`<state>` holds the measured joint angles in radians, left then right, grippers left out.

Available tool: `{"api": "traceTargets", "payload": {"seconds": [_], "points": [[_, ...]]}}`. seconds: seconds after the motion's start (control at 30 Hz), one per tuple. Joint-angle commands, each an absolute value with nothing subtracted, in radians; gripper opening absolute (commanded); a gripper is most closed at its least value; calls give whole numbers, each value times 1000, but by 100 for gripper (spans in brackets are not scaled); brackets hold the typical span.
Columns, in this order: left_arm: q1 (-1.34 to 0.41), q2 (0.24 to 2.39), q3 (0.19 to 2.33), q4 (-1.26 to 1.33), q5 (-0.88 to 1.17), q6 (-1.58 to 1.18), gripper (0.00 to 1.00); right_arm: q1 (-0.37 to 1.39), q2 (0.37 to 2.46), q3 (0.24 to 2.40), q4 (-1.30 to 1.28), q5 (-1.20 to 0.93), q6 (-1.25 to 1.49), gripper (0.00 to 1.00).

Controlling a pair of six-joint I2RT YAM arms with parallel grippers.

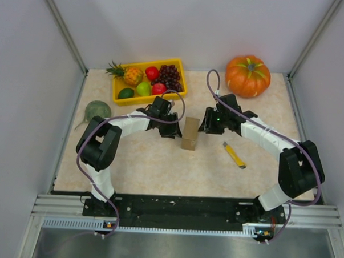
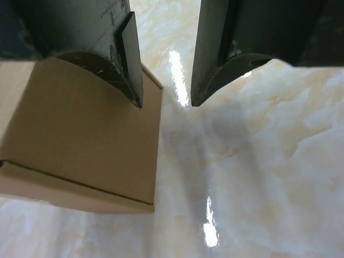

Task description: Unpack the express box

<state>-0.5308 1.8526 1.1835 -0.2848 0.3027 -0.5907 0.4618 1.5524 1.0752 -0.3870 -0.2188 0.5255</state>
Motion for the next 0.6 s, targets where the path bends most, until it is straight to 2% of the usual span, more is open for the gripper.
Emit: {"api": "traceTargets", "payload": {"seconds": [0.0,0.3,0.47,0.57], "points": [[-497,1850,1123,-166,434,-646,45,515,1539,1109,-319,-218,571,42],[-436,1885,1037,-20,617,-727,44,606,1598,1160,-273,-164,615,42],[-378,1849,993,-43,545,-762,43,632,1641,1206,-264,-118,641,44],[-339,1812,1003,-197,387,-762,45,637,1669,1242,-267,-104,635,45]]}}
